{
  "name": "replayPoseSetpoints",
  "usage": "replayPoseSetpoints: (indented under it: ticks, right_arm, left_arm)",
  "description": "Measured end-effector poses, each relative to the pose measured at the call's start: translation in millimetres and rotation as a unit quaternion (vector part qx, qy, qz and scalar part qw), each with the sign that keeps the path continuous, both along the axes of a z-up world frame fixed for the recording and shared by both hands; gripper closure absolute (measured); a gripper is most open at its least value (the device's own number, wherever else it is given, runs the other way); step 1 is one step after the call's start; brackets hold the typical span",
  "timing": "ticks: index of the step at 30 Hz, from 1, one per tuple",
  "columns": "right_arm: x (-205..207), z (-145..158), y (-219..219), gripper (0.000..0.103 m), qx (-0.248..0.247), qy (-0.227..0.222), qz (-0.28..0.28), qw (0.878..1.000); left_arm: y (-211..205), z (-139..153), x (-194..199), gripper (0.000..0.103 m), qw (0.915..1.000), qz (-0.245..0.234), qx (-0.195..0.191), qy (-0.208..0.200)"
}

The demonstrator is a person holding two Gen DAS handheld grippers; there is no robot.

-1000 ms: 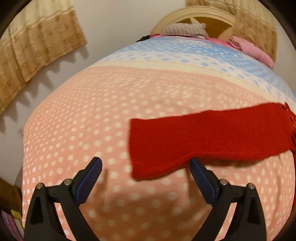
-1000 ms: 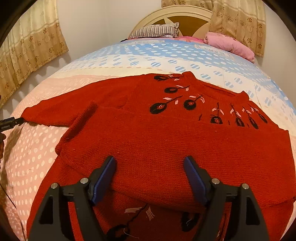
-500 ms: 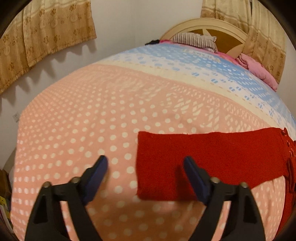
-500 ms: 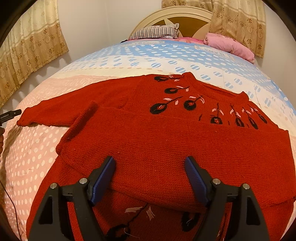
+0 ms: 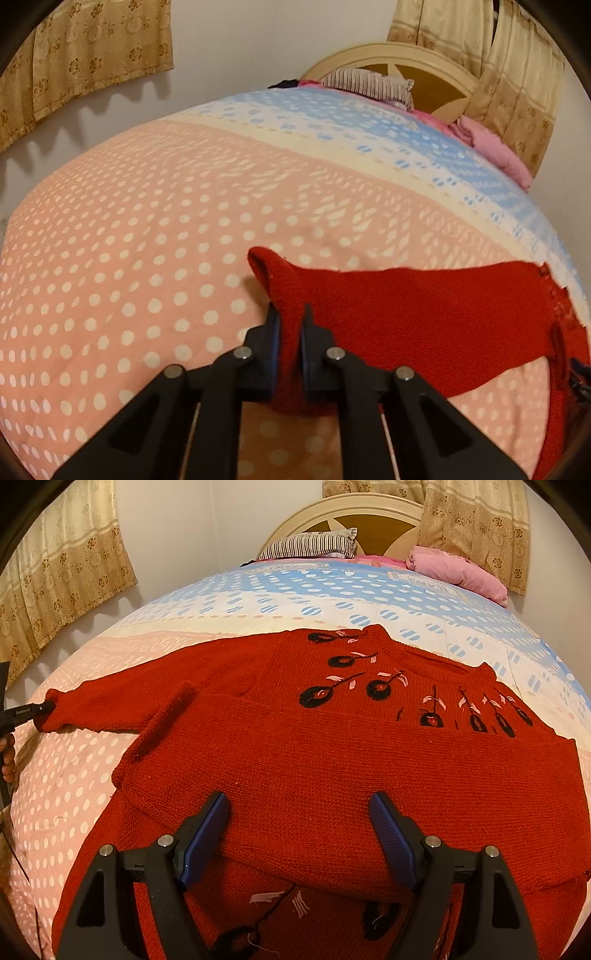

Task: Fold small clothes
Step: 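Close the left tool on the sleeve cuff and lift it, then carry the sleeve across the sweater front with the left tool and release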

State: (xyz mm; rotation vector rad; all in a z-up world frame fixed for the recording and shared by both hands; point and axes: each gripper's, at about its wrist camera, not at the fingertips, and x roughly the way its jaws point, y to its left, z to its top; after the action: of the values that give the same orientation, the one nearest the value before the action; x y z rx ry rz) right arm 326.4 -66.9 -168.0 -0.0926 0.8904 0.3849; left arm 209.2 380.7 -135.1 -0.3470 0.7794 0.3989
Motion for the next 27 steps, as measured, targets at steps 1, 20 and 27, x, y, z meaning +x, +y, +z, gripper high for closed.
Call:
replayPoseSetpoints:
  ticks: [1,20,27]
  right_arm:
    - [0,0,0,0.024,0.000,0.000,0.000,1.000]
    - [1,6,-5,0.019,0.027,0.019,0.020,0.999]
    - [-23,48,-54,0.019,0.085,0.005,-0.004,0.996]
  left_arm:
    - [0,5,-2,0.093,1.0000,0.001,-0.006,-0.007]
    - [-61,104,10,0.094,0.9857,-0.091,-0.100,-0.100]
    - [-104,145,24,0.094,0.9773,-0.138,-0.090,-0.133]
